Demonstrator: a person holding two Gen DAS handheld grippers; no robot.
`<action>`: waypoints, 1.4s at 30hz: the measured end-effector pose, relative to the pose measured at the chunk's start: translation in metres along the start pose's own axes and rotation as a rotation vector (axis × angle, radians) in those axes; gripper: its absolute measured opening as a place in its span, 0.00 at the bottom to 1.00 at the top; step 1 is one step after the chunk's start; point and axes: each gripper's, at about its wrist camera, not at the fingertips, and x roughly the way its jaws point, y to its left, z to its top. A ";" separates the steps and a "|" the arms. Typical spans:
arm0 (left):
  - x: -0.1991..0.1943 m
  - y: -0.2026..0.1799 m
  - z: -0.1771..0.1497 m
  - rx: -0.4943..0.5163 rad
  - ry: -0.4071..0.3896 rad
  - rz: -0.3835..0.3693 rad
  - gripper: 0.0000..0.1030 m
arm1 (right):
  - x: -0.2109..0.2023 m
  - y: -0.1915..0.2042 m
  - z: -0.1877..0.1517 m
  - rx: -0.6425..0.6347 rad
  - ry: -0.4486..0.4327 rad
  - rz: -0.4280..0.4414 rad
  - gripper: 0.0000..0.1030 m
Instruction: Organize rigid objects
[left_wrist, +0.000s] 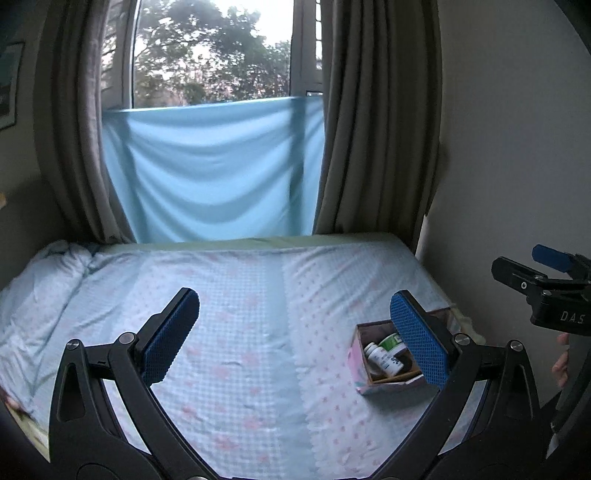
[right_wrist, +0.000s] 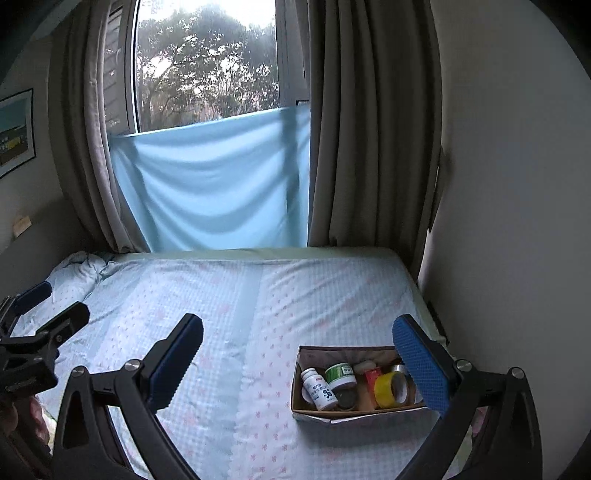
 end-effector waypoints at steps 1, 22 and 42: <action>-0.001 0.002 -0.001 -0.007 -0.002 0.002 1.00 | -0.001 0.002 0.000 -0.007 -0.004 -0.005 1.00; -0.006 0.008 0.000 -0.017 -0.024 0.048 1.00 | 0.001 0.006 -0.003 0.009 0.005 -0.007 1.00; 0.004 0.003 0.004 -0.010 -0.012 0.059 1.00 | 0.009 0.009 -0.001 0.003 0.009 -0.012 0.99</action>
